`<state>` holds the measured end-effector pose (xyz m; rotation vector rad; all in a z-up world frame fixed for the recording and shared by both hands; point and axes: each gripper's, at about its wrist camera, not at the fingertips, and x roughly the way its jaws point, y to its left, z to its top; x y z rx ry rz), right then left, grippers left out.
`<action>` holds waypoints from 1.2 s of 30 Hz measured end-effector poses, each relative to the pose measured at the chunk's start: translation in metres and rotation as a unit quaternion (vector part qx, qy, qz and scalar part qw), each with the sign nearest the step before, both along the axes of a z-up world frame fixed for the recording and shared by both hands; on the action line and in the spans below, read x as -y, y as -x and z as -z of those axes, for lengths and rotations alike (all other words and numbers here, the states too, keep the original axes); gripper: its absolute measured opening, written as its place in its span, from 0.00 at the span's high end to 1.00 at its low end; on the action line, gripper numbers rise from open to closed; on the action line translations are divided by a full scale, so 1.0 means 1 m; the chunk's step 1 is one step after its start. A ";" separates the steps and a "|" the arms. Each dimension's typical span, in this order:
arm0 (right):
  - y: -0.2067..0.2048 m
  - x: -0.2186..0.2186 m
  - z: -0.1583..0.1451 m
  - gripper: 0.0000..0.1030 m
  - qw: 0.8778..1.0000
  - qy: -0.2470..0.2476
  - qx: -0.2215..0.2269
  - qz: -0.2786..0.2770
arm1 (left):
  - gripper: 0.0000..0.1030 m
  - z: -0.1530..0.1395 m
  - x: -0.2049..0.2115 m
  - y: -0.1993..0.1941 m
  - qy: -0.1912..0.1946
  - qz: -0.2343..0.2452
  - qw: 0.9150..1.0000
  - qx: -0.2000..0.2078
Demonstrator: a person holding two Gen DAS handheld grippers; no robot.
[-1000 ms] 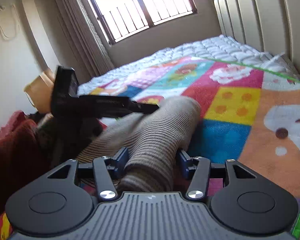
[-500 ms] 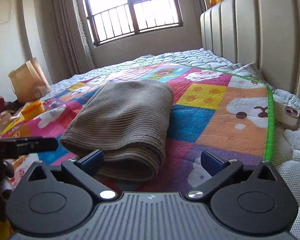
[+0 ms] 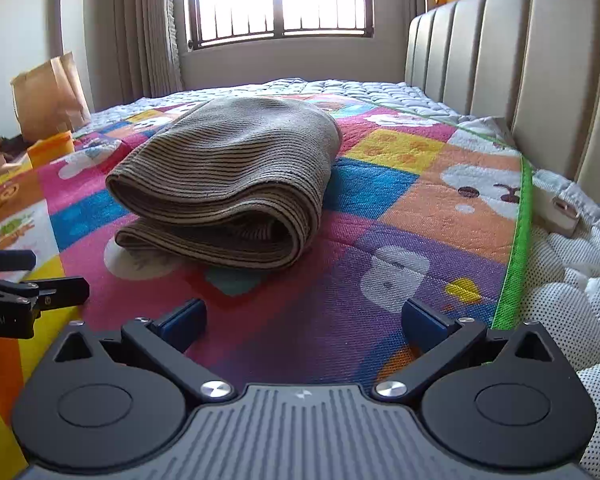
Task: Fold clothes
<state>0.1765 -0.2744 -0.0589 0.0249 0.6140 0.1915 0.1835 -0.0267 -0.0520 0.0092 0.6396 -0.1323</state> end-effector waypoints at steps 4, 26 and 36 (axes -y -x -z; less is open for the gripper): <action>0.003 0.001 0.001 0.00 1.000 -0.006 0.010 -0.001 | 0.00 0.000 0.001 -0.001 0.002 0.000 1.000 -0.002; 0.005 0.000 0.002 0.00 1.000 -0.004 0.021 0.000 | 0.00 0.001 0.001 -0.003 0.003 -0.001 1.000 -0.004; 0.006 0.000 0.002 0.00 1.000 -0.003 0.024 0.001 | 0.00 0.001 0.001 -0.002 0.003 -0.001 1.000 -0.003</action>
